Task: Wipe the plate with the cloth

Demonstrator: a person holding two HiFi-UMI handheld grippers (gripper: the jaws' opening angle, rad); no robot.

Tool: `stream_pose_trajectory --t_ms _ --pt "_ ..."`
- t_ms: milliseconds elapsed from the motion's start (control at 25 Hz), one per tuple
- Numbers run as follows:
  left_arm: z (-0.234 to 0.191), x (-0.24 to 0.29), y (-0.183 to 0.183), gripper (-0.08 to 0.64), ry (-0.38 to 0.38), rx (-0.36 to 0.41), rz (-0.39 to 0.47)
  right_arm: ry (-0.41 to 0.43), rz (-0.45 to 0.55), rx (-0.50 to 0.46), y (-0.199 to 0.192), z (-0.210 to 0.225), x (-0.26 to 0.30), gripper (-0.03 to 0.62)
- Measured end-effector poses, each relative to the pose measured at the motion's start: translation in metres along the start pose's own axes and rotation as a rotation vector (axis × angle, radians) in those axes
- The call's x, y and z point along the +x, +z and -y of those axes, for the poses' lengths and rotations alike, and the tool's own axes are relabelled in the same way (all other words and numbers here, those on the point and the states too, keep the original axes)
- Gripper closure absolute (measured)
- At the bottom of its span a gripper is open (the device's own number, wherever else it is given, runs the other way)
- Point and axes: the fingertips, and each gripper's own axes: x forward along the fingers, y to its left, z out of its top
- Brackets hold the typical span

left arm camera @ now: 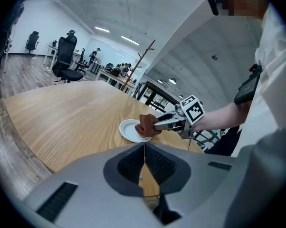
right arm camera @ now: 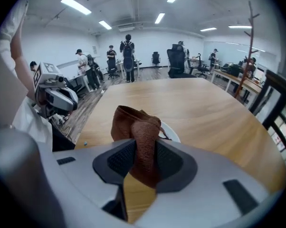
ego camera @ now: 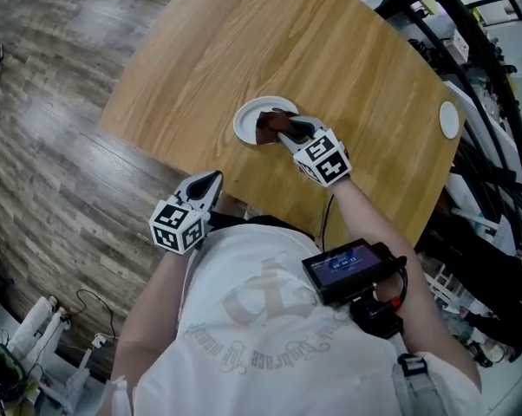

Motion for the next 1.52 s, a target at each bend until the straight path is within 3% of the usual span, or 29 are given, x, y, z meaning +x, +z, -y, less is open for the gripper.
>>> stream_pose_trajectory --t_ms 280,480,680,1080,1520 --pt "0.026 -0.005 0.022 0.547 -0.018 0.089 0.008 -0.066 0.196 0.211 -0.008 0.006 -0.054 0.463" --pt "0.044 0.0 0.039 0.546 -0.025 0.136 0.034 -0.05 0.386 0.232 0.006 -0.004 -0.103 0.463" --pt "0.072 -0.001 0.053 0.546 -0.026 0.179 0.061 -0.026 0.494 0.21 0.004 -0.025 -0.148 0.465" --pt "0.104 0.002 0.045 0.546 -0.027 0.213 0.067 -0.02 0.534 0.221 -0.032 -0.046 -0.18 0.465" --pt "0.105 0.004 0.043 0.546 -0.008 0.214 0.073 -0.024 0.561 0.229 -0.028 -0.036 -0.177 0.465"
